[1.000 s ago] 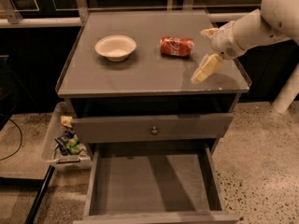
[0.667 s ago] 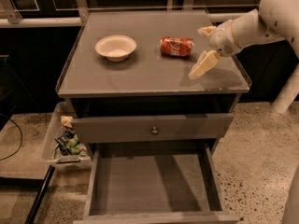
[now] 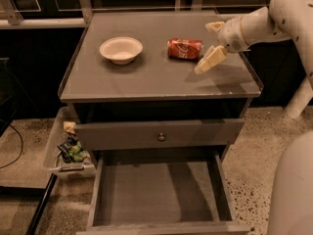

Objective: Place coke can into middle drawer

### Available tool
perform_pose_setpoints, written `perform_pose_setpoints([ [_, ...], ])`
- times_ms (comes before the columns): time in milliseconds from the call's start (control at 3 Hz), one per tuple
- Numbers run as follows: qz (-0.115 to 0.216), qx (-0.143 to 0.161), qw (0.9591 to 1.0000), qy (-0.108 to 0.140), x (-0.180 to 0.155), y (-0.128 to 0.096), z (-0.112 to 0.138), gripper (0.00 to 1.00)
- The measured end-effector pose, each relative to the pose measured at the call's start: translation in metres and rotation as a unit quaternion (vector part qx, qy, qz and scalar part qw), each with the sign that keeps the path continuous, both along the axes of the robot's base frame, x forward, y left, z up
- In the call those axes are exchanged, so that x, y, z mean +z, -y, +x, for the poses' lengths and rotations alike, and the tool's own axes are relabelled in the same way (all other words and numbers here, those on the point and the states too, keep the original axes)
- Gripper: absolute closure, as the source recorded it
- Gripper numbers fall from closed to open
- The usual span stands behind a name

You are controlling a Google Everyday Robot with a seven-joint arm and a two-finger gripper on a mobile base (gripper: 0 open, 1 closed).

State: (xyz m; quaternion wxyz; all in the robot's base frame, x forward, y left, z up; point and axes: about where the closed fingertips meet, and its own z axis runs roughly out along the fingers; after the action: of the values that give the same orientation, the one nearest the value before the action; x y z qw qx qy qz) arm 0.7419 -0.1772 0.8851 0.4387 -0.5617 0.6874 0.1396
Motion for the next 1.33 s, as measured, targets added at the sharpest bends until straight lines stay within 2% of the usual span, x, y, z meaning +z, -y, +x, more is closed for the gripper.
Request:
perform_pose_setpoints([
  [667,0.006,-0.003,1.0000,-0.001,-0.007,-0.011,0.029,0.00],
  [1333,0.005,-0.002,0.9999,-0.015,-0.019,-0.025,0.049,0.00],
])
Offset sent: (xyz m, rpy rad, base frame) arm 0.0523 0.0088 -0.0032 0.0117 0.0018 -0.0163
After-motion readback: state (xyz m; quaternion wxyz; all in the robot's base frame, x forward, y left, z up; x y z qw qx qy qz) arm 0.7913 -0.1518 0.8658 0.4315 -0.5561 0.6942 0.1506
